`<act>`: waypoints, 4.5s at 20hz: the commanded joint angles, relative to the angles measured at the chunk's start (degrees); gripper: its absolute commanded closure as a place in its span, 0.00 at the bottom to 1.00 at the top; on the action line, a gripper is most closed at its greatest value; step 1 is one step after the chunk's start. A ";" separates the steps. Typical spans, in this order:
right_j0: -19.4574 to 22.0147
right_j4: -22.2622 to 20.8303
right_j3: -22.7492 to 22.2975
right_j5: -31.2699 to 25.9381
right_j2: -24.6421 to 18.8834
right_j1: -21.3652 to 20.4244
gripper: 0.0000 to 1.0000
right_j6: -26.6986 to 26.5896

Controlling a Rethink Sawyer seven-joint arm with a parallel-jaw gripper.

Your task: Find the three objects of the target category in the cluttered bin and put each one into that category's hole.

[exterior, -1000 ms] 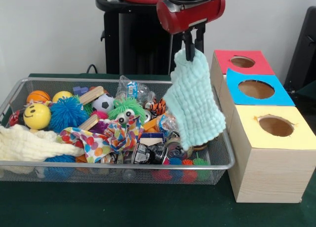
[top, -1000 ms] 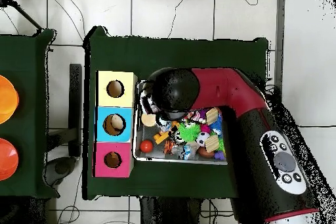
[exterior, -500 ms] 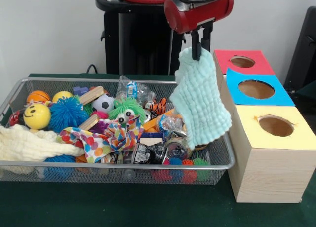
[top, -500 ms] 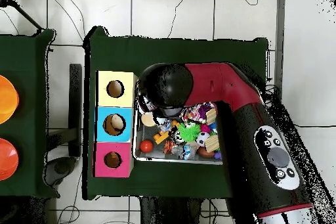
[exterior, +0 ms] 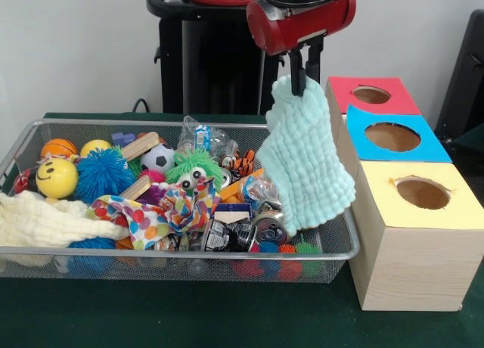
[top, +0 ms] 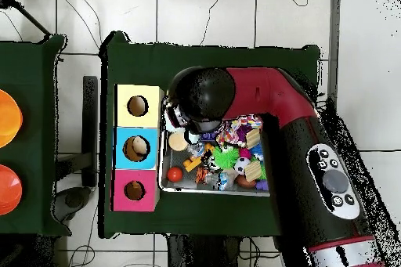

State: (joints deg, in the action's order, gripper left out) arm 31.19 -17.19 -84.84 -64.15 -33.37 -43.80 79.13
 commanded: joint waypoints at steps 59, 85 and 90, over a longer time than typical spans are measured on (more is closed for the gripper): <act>11.01 -1.74 -15.00 8.22 -3.98 -4.09 0.00 -8.18; 20.48 -14.36 -32.50 30.24 -7.76 -5.94 0.00 -7.97; 22.91 -15.86 -34.63 32.52 -9.49 -5.45 0.00 -8.07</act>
State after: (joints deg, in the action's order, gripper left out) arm 51.05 -28.04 -112.74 -36.23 -38.93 -50.92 79.13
